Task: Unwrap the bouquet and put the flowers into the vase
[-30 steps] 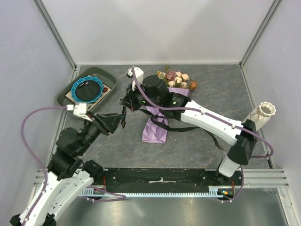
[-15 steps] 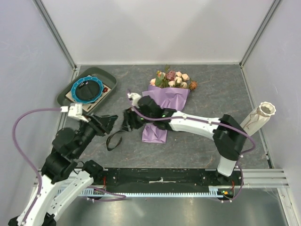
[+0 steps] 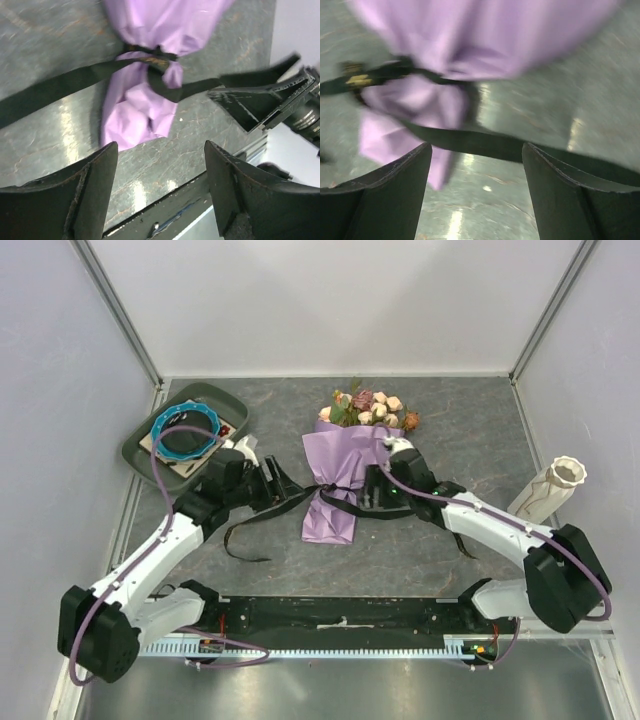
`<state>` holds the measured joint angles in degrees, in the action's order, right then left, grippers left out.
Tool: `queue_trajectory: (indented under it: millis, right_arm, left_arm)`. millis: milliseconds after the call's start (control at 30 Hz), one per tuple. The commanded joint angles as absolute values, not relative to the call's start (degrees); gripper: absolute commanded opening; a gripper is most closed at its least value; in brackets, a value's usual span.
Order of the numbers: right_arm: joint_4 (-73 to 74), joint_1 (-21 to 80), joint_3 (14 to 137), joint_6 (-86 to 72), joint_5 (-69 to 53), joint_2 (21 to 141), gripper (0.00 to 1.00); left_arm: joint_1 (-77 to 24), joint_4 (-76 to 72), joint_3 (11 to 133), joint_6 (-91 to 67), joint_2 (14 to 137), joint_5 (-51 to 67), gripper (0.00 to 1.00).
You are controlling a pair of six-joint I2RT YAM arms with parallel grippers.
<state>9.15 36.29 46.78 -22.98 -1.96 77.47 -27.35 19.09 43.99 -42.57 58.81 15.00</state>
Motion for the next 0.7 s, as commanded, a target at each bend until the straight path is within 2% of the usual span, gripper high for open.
queue_trajectory:
  millis: [0,67,167,333,467,533,667]
  right_arm:
    - [12.0,30.4,37.5,-45.9,8.5,73.1,0.81]
    - [10.2,30.3,33.9,-53.1,10.0,71.8,0.81]
    - [7.5,30.1,30.1,-60.1,11.4,69.7,0.82]
    - [-3.5,30.1,21.5,-75.6,10.2,68.7,0.81]
    - [-11.2,30.1,18.0,-88.0,14.7,72.0,0.77]
    - [-10.0,30.1,19.2,-88.6,19.0,72.7,0.71]
    - [1.4,30.1,25.2,-83.9,28.5,74.6,0.71]
  left_arm:
    - [-22.2,13.1,36.2,-58.9,57.1,16.5,0.80]
    - [-21.1,13.4,33.2,-65.0,56.8,13.1,0.85]
    - [-18.7,11.4,29.5,-71.8,57.3,15.0,0.88]
    - [-17.3,-1.2,24.5,-80.8,61.9,19.3,0.89]
    - [-17.3,-1.1,25.1,-80.3,63.8,19.2,0.89]
    - [-17.3,-1.1,24.3,-80.2,63.6,19.2,0.88]
    - [-17.4,3.3,23.8,-74.6,59.6,17.4,0.85]
